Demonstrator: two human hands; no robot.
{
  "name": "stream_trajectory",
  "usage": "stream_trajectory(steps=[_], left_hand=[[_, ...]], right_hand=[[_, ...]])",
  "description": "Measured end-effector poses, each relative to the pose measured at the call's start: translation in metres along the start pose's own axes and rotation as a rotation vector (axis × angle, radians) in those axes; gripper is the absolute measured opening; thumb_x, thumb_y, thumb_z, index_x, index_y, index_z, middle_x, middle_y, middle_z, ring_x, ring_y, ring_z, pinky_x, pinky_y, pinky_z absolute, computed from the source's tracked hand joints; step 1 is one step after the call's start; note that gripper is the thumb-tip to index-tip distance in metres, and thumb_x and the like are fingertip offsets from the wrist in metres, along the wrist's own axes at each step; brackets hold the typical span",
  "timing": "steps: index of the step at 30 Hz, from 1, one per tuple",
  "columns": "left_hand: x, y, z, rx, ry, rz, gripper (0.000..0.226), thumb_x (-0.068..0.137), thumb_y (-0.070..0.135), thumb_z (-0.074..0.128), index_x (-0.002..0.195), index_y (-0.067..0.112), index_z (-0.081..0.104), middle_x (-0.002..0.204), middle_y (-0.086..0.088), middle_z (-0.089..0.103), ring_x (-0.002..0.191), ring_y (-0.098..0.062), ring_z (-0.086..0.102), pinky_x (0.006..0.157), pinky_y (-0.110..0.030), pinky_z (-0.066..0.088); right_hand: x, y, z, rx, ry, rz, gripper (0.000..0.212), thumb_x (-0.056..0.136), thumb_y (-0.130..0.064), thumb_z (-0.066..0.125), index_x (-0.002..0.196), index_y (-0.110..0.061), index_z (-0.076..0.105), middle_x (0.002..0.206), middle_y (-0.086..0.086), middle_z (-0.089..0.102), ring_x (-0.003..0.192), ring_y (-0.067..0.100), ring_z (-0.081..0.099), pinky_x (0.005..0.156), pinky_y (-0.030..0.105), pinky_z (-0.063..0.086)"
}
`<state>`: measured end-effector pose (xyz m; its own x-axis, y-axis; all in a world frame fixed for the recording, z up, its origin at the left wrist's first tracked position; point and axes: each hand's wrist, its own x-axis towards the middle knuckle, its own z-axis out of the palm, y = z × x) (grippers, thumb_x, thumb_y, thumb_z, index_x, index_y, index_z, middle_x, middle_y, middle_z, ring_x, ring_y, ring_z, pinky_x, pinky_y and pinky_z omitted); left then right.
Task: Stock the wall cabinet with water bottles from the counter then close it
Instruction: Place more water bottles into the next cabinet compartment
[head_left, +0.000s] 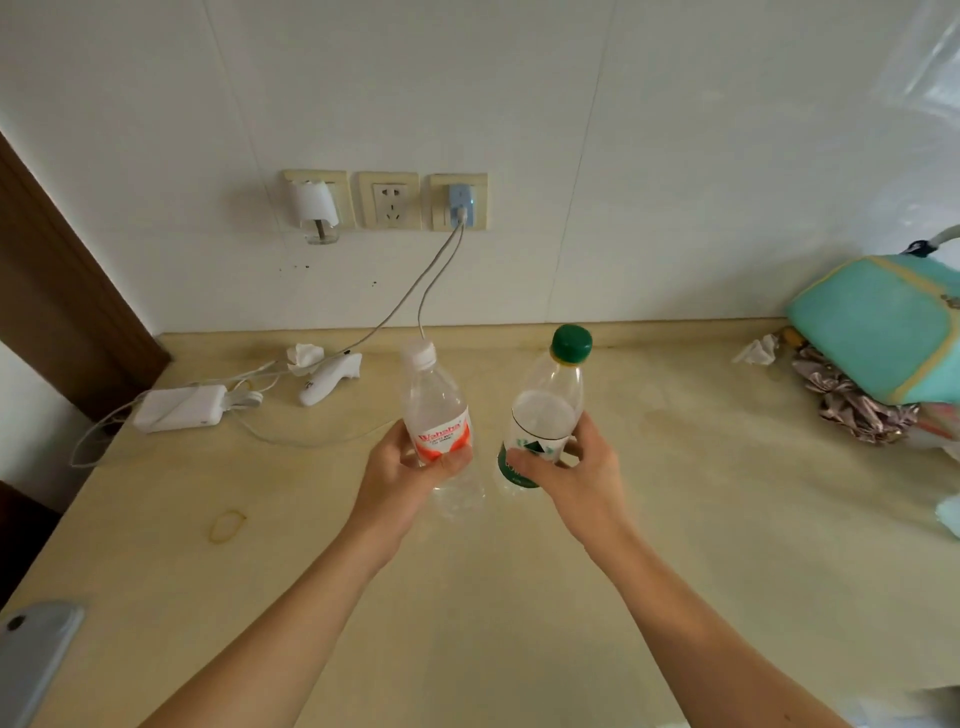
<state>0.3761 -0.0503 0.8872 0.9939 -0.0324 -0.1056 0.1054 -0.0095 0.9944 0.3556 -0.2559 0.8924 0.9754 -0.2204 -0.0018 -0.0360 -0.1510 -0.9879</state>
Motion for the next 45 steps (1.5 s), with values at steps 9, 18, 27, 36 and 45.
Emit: stream_trajectory(steps=[9,18,27,36,45], left_hand=[[0.017,0.218,0.074,0.092,-0.051,0.546,0.048,0.071,0.044,0.088,0.111,0.028,0.067,0.100,0.012,0.074,0.089,-0.001,0.068,0.073,-0.019,0.051],[-0.021,0.434,0.136,-0.027,-0.092,0.882,0.040,0.074,0.047,0.085,0.109,0.030,0.073,0.096,0.016,0.077,0.084,-0.002,0.073,0.068,-0.020,0.053],[-0.028,0.548,0.192,-0.096,-0.136,0.975,0.028,0.079,0.040,0.084,0.102,0.028,0.072,0.093,0.013,0.078,0.083,-0.006,0.075,0.077,-0.035,0.058],[0.034,0.555,0.252,0.025,0.079,0.819,0.040,0.077,0.045,0.082,0.107,0.032,0.060,0.100,0.011,0.068,0.091,-0.013,0.066,0.069,-0.028,0.044],[0.080,0.545,0.260,0.362,-0.044,0.795,0.042,0.086,0.038,0.078,0.116,0.042,0.049,0.104,0.024,0.059,0.095,0.001,0.055,0.082,-0.023,0.043]], right_hand=[[0.004,-0.184,-0.071,0.066,0.187,-0.443,0.049,0.076,-0.026,0.088,0.118,-0.030,0.064,0.104,-0.014,0.075,0.098,0.002,0.069,0.073,0.012,0.054],[0.008,-0.367,-0.170,0.152,0.304,-0.793,0.043,0.069,-0.042,0.085,0.108,-0.030,0.070,0.100,-0.005,0.078,0.096,0.015,0.074,0.079,0.028,0.061],[0.044,-0.473,-0.259,0.122,0.362,-0.890,0.029,0.080,-0.037,0.085,0.102,-0.027,0.071,0.089,-0.014,0.077,0.080,0.002,0.074,0.060,0.014,0.054],[0.116,-0.466,-0.309,0.039,0.428,-0.765,0.034,0.078,-0.043,0.084,0.104,-0.031,0.066,0.096,-0.009,0.074,0.089,0.010,0.073,0.077,0.034,0.060],[0.164,-0.460,-0.327,-0.128,0.366,-0.756,0.046,0.083,-0.046,0.080,0.123,-0.029,0.063,0.105,-0.011,0.070,0.095,0.007,0.068,0.078,0.030,0.055]])
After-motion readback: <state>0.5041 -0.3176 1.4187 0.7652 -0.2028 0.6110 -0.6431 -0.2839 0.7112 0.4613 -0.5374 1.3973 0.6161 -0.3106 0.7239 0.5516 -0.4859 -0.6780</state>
